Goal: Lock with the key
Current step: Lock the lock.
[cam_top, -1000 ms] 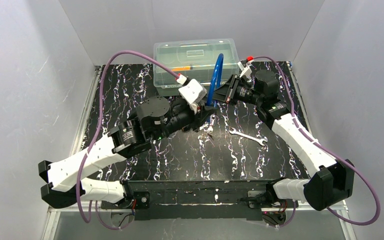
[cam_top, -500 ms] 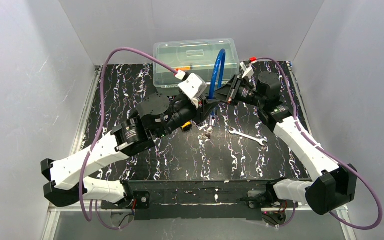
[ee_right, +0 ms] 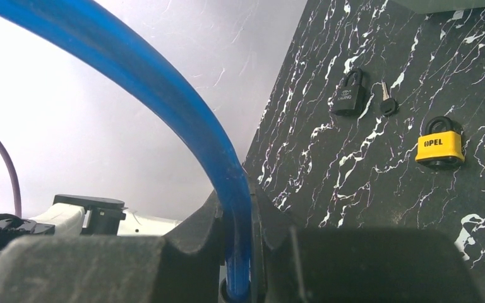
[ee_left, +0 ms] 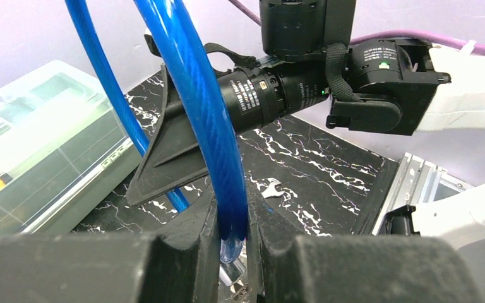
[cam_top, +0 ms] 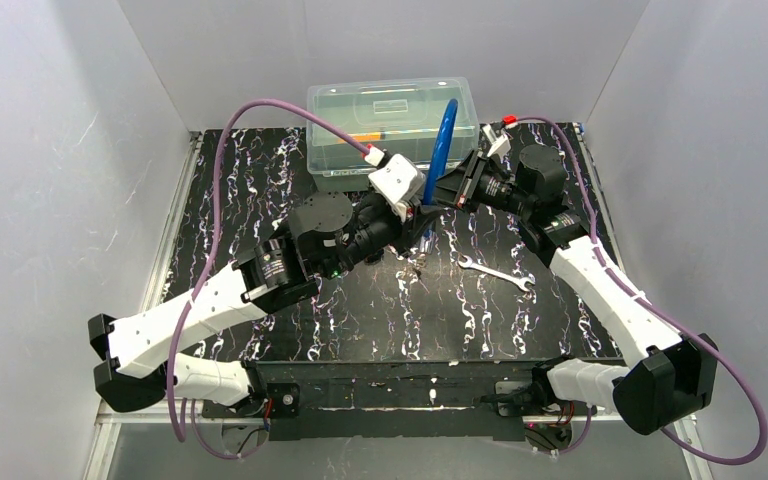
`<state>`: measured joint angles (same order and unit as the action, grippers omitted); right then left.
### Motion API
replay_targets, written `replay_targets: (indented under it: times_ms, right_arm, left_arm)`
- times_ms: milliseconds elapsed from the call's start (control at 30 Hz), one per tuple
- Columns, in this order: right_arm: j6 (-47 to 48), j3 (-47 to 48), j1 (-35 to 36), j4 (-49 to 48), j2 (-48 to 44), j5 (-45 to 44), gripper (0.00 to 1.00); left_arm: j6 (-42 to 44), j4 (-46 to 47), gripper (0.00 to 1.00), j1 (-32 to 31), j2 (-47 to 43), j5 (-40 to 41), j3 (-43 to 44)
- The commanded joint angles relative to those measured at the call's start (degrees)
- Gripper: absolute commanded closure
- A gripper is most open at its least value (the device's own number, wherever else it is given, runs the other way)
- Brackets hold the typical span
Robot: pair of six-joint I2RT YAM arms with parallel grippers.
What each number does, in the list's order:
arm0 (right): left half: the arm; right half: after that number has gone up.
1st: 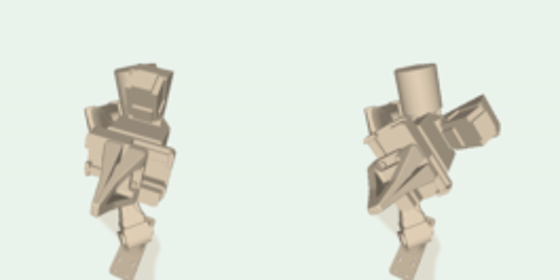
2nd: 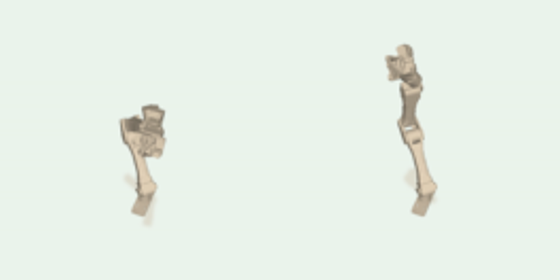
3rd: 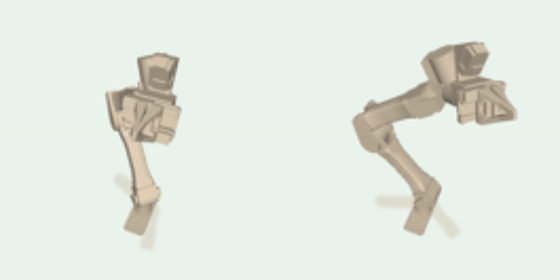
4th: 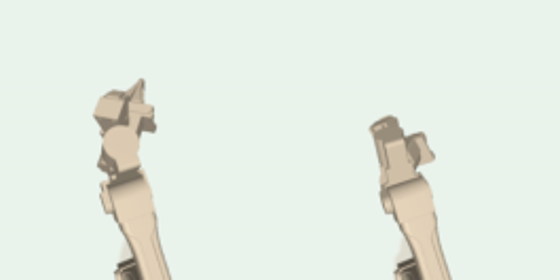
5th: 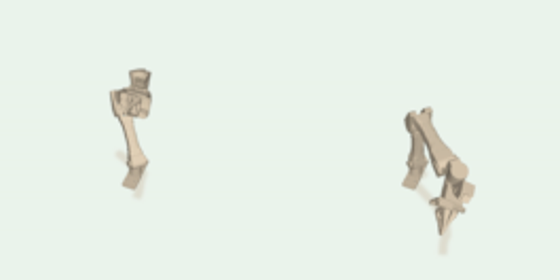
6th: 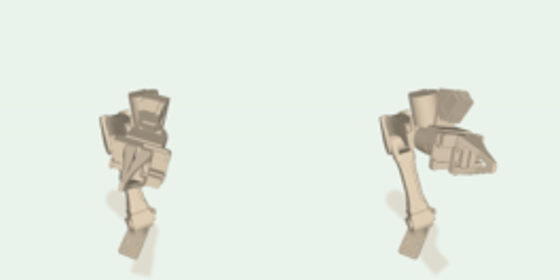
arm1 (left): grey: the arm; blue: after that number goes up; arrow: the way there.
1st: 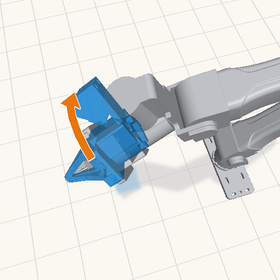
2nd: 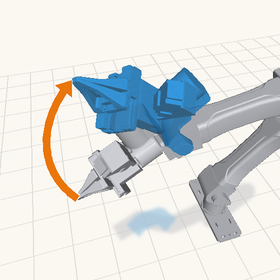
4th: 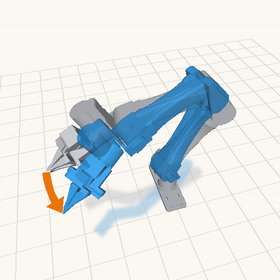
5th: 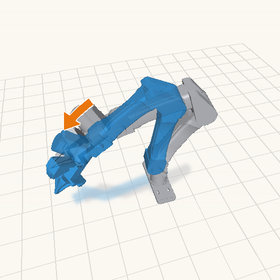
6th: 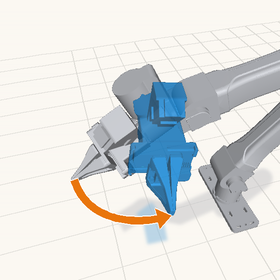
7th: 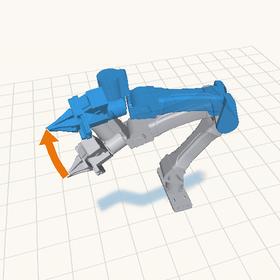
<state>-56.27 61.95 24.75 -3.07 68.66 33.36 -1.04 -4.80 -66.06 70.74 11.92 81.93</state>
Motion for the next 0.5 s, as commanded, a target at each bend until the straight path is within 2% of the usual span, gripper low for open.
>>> replay_targets:
  times_ms: [0,100,467]
  right_arm:
    - [-1.8,0.2,0.1,-2.8,-2.2,0.6,0.99]
    - [-1.9,0.1,0.1,-2.6,-2.3,0.6,0.99]
    - [-3.5,0.1,0.1,0.4,-1.6,-1.0,0.99]
  left_arm:
    - [0.8,1.4,1.0,1.3,-0.7,2.5,-0.4]
    - [0.9,1.8,1.0,1.8,-0.9,2.8,-1.0]
    - [9.7,3.3,1.0,1.9,1.5,0.7,-3.3]
